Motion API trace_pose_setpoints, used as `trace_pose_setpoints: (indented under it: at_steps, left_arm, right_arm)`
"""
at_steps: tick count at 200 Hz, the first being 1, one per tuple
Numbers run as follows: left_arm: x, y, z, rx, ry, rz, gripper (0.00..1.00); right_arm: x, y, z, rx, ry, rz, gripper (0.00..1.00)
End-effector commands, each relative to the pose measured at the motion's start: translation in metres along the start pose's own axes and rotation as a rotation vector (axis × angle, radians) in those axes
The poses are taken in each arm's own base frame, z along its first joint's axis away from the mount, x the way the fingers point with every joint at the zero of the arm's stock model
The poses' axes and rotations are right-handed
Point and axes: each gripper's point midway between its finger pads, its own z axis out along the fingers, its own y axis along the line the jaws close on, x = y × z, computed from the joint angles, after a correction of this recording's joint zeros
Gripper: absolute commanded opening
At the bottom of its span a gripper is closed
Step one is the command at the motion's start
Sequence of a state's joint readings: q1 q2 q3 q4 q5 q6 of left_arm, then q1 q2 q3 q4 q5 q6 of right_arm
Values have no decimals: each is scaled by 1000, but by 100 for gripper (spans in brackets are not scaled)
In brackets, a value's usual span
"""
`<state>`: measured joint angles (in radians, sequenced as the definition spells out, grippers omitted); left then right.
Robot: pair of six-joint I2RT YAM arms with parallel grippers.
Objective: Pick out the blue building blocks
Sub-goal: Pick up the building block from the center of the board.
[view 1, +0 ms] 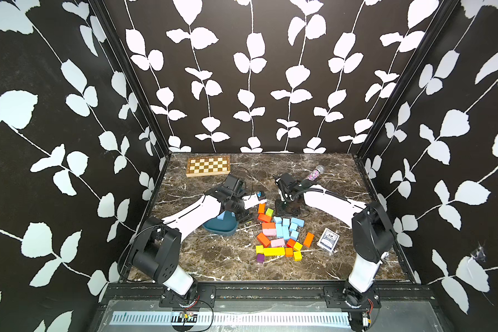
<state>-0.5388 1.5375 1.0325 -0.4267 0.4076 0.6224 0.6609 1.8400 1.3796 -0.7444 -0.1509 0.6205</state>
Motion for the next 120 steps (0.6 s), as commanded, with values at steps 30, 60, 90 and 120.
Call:
trace_pose_setpoints:
  at_steps: [30,60,90,120]
  left_arm:
    - [17,17,-21,-76,-41,-246,70]
    - [23,26,-27,-101,-56,-303,69]
    - [25,26,-28,-104,-58,-321,69]
    - [26,25,-28,-104,-61,-325,69]
  right_arm:
    - [9,1,14,44,60,-40,51]
    - [8,-1,20,60,65,-50,50]
    - [3,2,27,58,65,-62,49]
    - [2,3,33,58,78,-70,46]
